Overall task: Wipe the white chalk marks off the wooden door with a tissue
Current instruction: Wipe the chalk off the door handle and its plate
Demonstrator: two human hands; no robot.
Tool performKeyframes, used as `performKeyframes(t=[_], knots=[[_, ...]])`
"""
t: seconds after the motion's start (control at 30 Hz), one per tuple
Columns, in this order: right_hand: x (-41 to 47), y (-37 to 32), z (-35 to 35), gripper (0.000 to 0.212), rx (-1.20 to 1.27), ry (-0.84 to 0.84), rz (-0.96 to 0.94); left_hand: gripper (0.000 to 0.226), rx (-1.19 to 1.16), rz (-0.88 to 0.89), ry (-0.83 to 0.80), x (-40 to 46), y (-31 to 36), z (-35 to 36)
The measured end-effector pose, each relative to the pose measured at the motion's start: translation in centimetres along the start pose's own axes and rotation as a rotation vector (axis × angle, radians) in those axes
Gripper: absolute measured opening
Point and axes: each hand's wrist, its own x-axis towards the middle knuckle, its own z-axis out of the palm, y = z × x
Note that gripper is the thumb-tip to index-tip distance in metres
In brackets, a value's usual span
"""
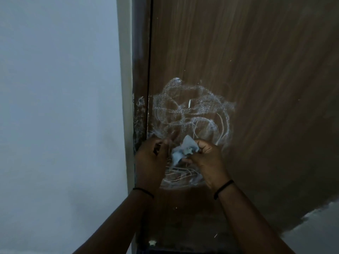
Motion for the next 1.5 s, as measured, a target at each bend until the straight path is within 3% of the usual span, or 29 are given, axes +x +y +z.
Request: performKeyframes(t=[0.1,0.2,0.37,0.47,0.77,0.93,1.1,1.27,1.5], knots=[[0.5,1.6,1.7,0.026,-0.259,0.023,-0.123,0.026,0.179,-0.151,0.068,-1.0,-2.6,-1.1],[0.8,2.7,3.3,0.027,-0.320,-0.049,-0.227,0.033,0.298,-0.288,0.040,-1.6,-4.6,-1.3],[1.8,5.2,4.5,0.024,-0.525,-0.001,-0.560,0.024,0.309,-0.225,0.007,-3.0,-6.7,-0.6],[2.3,5.8,4.8,0.028,-0.690,0.062,-0.700,0.010,0.053,-0.301,0.019,-3.1,-6.7,-0.1],[3.4,7.1,5.3,0.014,-0.792,0.165,-0.983,0.011,-0.402,-0.485,0.052,-3.5,-7.0,0.3],[3.8,7.3,4.9,0.015,-0.946,0.136,-1.140,0.008,-0.549,-0.433,0.069,-3.8,-7.4,0.2],[4.0,6.7,5.0,0.011,-0.938,0.082,-1.191,0.011,-0.571,-0.371,0.082,-3.9,-7.9,0.6],[4.3,5.4,6.2,0.013,-1.255,-0.033,-1.078,0.010,-0.537,-0.295,0.071,-4.6,-8.3,0.8],[2.9,6.1,4.2,0.015,-1.027,0.111,-0.922,0.015,-0.357,-0.270,0.047,-4.8,-7.8,-0.3]])
